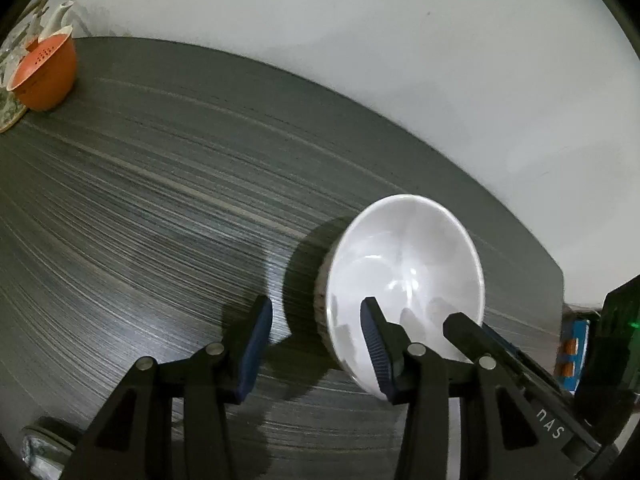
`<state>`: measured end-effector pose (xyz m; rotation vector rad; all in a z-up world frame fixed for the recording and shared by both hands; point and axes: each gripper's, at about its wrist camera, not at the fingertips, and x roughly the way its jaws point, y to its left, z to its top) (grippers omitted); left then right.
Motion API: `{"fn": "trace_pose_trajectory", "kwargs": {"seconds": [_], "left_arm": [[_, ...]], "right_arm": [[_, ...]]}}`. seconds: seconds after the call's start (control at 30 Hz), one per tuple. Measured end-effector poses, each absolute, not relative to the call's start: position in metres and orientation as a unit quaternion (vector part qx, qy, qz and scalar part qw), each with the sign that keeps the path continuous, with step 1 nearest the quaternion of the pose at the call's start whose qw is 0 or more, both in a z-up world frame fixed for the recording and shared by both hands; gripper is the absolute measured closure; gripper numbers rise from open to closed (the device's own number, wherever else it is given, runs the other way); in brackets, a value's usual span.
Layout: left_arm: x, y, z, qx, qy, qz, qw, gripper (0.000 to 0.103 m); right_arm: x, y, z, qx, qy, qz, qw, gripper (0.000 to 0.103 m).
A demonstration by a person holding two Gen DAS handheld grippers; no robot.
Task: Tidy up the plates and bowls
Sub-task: 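Move both grippers to the blue-banded white bowl and close on its rim, then lift and carry the blue-banded bowl over the nested bowls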
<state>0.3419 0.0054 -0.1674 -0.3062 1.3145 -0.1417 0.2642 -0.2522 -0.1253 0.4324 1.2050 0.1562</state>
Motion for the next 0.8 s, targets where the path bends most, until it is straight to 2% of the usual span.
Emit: {"fn": "trace_pose_trajectory", "kwargs": {"seconds": [0.03, 0.07, 0.1, 0.2, 0.27, 0.33, 0.57, 0.8], "left_arm": [[0.343, 0.006, -0.169, -0.141, 0.609, -0.063, 0.778, 0.058], [0.343, 0.007, -0.171, -0.142, 0.609, -0.063, 0.778, 0.065], [0.346, 0.005, -0.173, -0.145, 0.61, -0.066, 0.776, 0.071], [0.349, 0.005, -0.175, -0.156, 0.611, -0.076, 0.772, 0.079], [0.347, 0.001, -0.172, -0.155, 0.609, -0.083, 0.773, 0.088], [0.342, -0.002, -0.169, -0.144, 0.611, -0.079, 0.775, 0.088], [0.316, -0.017, -0.144, -0.123, 0.603, -0.09, 0.783, 0.088], [0.272, -0.036, -0.103, -0.108, 0.58, -0.099, 0.801, 0.088]], "right_arm": [[0.266, -0.251, -0.129, 0.2, 0.565, 0.072, 0.798, 0.056], [0.268, -0.249, -0.131, 0.2, 0.566, 0.075, 0.796, 0.056], [0.27, -0.246, -0.135, 0.197, 0.57, 0.076, 0.794, 0.059], [0.272, -0.241, -0.14, 0.19, 0.572, 0.073, 0.795, 0.067], [0.273, -0.239, -0.142, 0.195, 0.571, 0.081, 0.793, 0.073], [0.273, -0.238, -0.141, 0.201, 0.569, 0.086, 0.793, 0.083], [0.257, -0.237, -0.128, 0.194, 0.566, 0.083, 0.797, 0.083], [0.22, -0.247, -0.085, 0.183, 0.545, 0.08, 0.814, 0.083]]}}
